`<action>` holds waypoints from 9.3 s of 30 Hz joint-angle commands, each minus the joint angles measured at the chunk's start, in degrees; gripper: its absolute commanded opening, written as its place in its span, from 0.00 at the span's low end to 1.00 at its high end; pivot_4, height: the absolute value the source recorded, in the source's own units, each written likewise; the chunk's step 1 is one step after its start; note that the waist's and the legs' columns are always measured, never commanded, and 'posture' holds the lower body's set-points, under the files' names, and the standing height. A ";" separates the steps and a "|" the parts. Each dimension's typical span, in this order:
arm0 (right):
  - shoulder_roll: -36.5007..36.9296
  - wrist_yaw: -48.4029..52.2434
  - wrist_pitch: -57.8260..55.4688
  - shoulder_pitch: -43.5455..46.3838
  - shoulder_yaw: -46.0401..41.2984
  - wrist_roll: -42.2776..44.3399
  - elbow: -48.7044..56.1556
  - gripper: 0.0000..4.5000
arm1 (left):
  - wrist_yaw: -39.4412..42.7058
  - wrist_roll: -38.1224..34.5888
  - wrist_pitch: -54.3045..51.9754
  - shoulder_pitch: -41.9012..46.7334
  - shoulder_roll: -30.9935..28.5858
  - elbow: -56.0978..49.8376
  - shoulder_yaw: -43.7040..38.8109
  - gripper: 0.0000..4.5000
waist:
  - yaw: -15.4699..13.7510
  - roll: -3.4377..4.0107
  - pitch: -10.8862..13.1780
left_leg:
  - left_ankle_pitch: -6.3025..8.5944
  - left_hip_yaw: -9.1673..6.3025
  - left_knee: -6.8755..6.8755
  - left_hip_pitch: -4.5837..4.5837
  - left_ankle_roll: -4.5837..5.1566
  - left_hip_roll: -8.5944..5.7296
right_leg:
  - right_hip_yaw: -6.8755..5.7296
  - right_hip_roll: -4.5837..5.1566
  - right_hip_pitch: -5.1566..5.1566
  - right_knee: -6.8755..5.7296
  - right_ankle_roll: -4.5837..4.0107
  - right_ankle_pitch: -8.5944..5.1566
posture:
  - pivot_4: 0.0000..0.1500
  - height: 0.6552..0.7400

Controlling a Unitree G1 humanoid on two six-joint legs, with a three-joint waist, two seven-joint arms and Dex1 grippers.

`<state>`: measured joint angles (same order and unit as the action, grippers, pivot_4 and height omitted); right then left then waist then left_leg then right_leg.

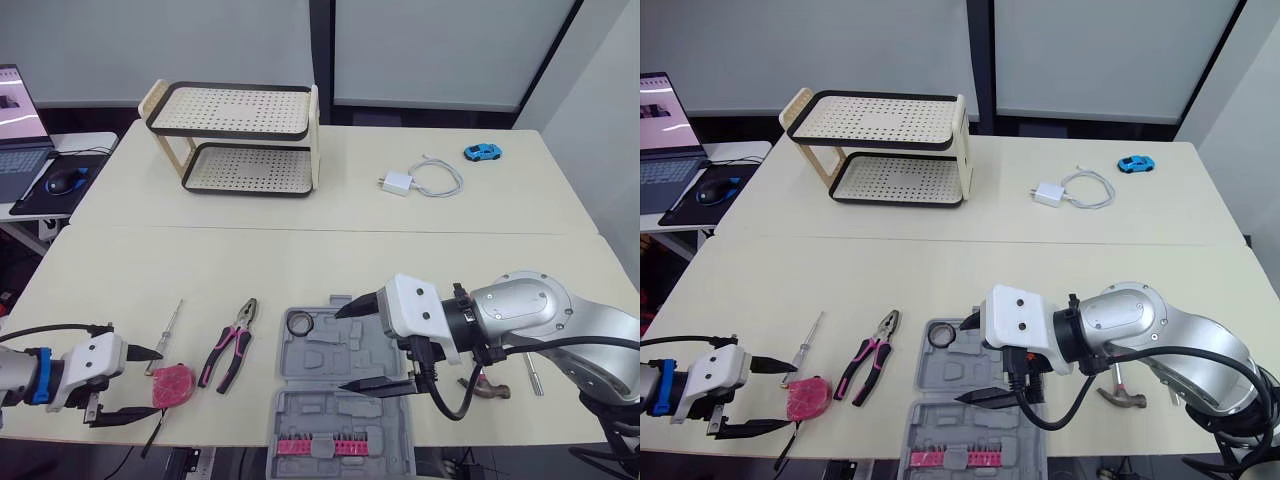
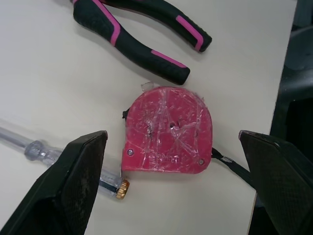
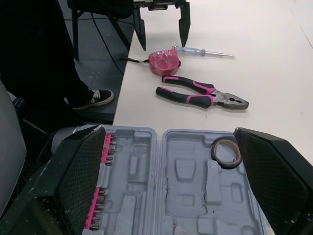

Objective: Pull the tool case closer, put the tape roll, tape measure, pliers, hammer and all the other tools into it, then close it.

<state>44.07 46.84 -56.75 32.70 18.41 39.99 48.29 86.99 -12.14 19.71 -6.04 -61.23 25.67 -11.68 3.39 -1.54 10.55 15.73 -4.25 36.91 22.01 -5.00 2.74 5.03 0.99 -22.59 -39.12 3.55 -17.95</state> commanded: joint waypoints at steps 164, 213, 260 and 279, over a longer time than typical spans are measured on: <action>5.48 -52.21 -3.68 -51.86 -21.79 48.02 -19.25 0.17 | -6.98 -13.27 -30.02 13.45 11.67 -52.59 21.26 1.00 | -1.70 0.32 -0.02 | -0.28 -0.86 0.07 -0.17 0.40 -0.01 | -0.85 -0.03 0.87 0.17 -0.12 -0.08 | 1.00 0.94; 12.68 6.17 61.39 -56.19 -12.85 -33.09 -29.56 1.00 | -7.35 -11.29 -25.82 12.98 13.15 -50.98 22.38 1.00 | -1.58 0.47 -0.23 | -0.29 -0.83 0.15 -0.58 0.38 -0.06 | -0.86 0.03 1.30 0.10 -0.10 -0.06 | 1.00 0.94; 6.65 3.83 47.00 -52.84 -8.82 -41.93 -23.58 0.71 | -9.14 -9.22 -24.27 12.38 14.43 -48.90 23.93 1.00 | -1.60 0.47 -0.23 | -0.29 -0.84 0.14 -0.58 0.38 -0.06 | -0.87 0.03 1.29 0.11 -0.10 -0.06 | 1.00 0.94; 19.65 15.11 11.35 -26.48 -9.00 -31.82 -3.62 0.71 | -14.17 -10.19 -30.96 13.46 10.61 -44.25 15.32 1.00 | -1.59 0.43 0.01 | -0.29 -0.88 0.07 -0.54 0.38 -0.05 | -0.90 0.03 1.19 0.16 -0.10 -0.06 | 1.00 0.94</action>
<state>63.06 60.84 -41.47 4.28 7.38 7.03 43.34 73.21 -22.20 -10.95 7.23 -49.99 -17.56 4.83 1.80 -1.12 10.57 15.44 -5.14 36.99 21.51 -4.62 2.69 4.12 1.02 -21.42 -38.94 3.43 -18.02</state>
